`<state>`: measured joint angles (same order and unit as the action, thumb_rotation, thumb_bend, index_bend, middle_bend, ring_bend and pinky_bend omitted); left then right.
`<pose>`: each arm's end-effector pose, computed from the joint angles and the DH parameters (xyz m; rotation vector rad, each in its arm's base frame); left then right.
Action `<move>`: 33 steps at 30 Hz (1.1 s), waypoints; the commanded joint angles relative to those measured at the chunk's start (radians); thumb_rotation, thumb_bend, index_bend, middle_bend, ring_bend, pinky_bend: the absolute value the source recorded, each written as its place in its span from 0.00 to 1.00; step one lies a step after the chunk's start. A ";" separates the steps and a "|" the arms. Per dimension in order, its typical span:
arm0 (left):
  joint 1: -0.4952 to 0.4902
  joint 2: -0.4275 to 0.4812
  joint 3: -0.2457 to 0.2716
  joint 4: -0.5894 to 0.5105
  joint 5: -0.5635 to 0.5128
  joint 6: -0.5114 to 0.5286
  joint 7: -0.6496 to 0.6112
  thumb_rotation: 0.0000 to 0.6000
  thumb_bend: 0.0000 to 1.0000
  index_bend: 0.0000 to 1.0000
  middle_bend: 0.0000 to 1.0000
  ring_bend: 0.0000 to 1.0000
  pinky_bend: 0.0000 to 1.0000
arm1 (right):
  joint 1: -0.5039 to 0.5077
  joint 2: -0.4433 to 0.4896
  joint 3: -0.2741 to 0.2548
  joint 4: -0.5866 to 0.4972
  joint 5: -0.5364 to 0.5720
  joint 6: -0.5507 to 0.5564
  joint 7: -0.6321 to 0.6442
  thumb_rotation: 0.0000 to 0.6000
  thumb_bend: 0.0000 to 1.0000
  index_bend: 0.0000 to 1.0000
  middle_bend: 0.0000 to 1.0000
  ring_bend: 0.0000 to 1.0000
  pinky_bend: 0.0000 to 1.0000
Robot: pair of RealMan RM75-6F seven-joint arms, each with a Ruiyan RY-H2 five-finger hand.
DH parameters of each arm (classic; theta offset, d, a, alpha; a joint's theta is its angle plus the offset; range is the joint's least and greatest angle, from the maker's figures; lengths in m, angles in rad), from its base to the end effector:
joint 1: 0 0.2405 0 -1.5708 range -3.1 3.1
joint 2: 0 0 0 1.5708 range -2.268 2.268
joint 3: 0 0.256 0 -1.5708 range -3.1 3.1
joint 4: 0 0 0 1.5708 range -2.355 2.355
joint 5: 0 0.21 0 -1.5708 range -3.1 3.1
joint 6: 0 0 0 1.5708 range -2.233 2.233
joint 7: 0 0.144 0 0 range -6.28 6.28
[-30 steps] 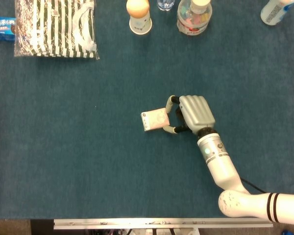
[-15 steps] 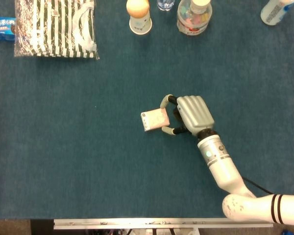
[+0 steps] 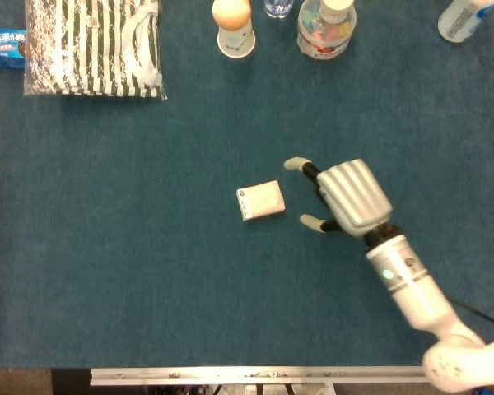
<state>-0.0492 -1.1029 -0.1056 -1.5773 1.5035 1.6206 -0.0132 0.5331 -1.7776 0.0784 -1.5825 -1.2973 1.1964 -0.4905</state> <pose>-0.3117 0.1796 0.1931 -1.2702 -0.7486 -0.9736 -0.1233 -0.2460 -0.0656 1.8367 -0.9884 1.0813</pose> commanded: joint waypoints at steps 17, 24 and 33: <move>-0.010 -0.014 0.003 0.010 -0.011 -0.025 0.006 1.00 0.00 0.61 0.58 0.39 0.50 | -0.150 0.530 -0.190 -0.162 -0.289 0.196 -0.254 1.00 0.00 0.28 0.50 0.41 0.56; -0.012 -0.017 0.005 0.007 -0.009 -0.029 0.005 1.00 0.00 0.61 0.58 0.39 0.50 | -0.247 0.608 -0.218 -0.143 -0.341 0.305 -0.238 1.00 0.00 0.28 0.46 0.35 0.42; -0.019 -0.025 0.004 0.018 -0.025 -0.051 0.002 1.00 0.01 0.61 0.58 0.39 0.50 | -0.373 0.681 -0.217 -0.118 -0.334 0.427 -0.216 1.00 0.00 0.31 0.44 0.32 0.38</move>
<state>-0.0682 -1.1279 -0.1019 -1.5599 1.4788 1.5701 -0.0115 0.1781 -1.1105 -0.1410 -1.7093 -1.6362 1.6078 -0.7176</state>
